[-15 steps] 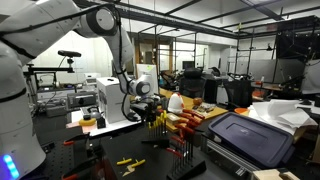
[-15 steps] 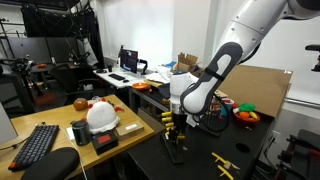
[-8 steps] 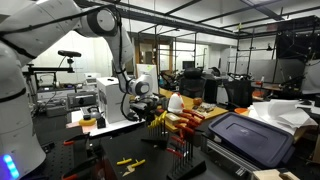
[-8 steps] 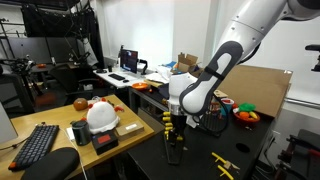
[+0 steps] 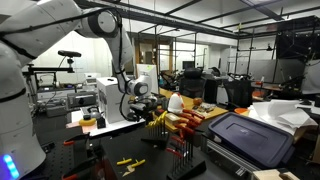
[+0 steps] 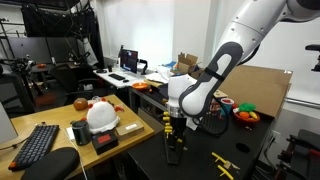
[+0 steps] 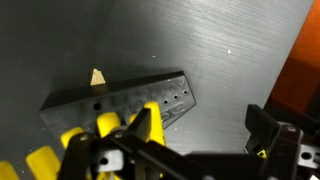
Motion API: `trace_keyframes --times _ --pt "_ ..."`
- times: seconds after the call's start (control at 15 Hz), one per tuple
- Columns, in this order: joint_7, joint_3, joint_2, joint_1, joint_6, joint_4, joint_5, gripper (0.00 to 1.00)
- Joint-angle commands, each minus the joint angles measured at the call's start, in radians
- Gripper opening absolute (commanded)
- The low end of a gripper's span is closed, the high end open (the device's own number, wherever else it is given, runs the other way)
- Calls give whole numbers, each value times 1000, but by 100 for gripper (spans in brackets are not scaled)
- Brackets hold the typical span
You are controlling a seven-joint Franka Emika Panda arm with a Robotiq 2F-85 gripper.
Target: Detach the smallest yellow object from the stand and put it on the table
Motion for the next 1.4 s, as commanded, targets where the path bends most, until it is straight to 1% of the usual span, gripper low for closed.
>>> trace_keyframes --times 0.0,0.2,0.4,0.8,1.07,1.33 --pt "-7 -2 -6 12 -28 5 7 100" --pt "7 -12 -14 30 -31 2 1 100" --pt "-3 -10 -5 22 -25 8 3 100" --pt "33 -52 18 41 -38 40 -5 100" --pt "19 -55 35 31 -44 59 -2 100" --pt "-1 -43 40 21 -45 63 -1 100"
